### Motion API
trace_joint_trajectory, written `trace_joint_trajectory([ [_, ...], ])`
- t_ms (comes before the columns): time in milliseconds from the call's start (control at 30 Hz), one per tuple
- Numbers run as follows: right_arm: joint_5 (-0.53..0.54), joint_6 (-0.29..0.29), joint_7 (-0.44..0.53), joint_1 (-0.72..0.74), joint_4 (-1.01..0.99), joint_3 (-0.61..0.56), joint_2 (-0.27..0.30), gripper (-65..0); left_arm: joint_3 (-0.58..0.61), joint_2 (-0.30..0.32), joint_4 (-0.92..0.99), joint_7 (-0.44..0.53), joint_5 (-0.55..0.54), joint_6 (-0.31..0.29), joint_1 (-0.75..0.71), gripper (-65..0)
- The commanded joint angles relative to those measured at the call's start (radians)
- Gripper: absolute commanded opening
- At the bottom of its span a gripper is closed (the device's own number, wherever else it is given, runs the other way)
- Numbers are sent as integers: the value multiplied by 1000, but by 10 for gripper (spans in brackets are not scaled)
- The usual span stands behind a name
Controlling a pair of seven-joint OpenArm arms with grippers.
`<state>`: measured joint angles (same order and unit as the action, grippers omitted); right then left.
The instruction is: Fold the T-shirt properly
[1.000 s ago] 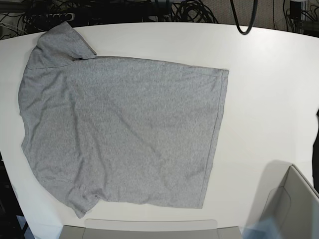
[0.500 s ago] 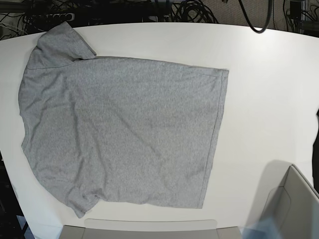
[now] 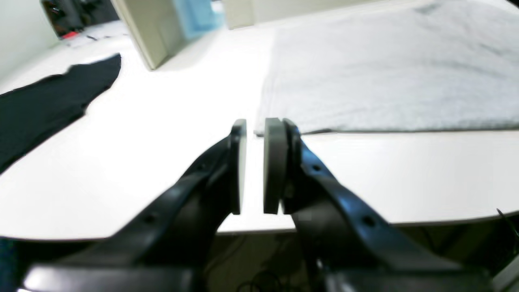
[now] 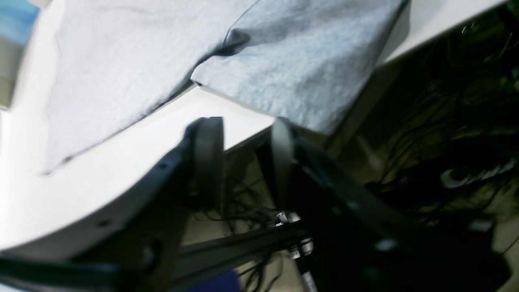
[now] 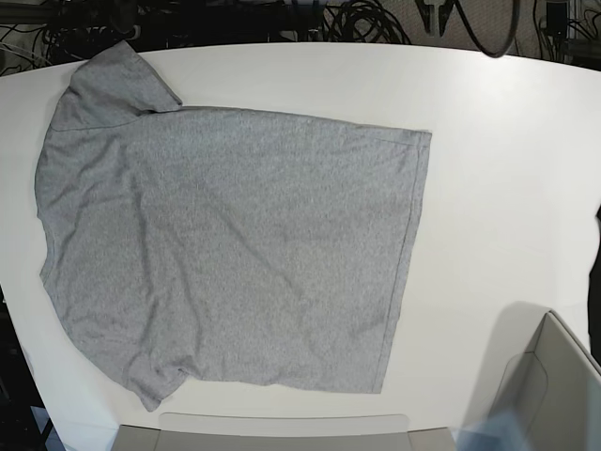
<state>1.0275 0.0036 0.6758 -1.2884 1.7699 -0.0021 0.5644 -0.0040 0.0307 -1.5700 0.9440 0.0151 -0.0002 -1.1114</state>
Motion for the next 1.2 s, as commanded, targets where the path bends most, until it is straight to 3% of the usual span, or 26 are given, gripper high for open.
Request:
trace_joint_trajectory([
  [0,17,3,25,-20,3,4,10,-409,-1,1,-16,19,-8,2,-20,-544],
  [367,221,5,19,-18,3,84,72,-408,2,1,-16,-43,-8,2,-9,-522],
  [633,451,6,19,-18,-43,96,214,-408,0,1,-16,-58,-8,2,-6,-522],
  [700,456,48,19,-18,-61,96,247,-408,2,1,-16,-64,-8,2,-6,-522],
  [800,456,160,8,-12,-94,95,268,-409,2,1,-16,-79,-8,2,4,-522],
  [900,456,240,-72,37,-138,101,283,-409,0,1,-14,-85,-8,2,14,-522],
  [1033,456,269,-173,118,-218,101,280,-409,5,1,-14,-85,-8,2,14,-522],
  [1167,456,272,-245,209,-282,101,239,-409,5,1,-14,-85,-8,2,14,-522],
])
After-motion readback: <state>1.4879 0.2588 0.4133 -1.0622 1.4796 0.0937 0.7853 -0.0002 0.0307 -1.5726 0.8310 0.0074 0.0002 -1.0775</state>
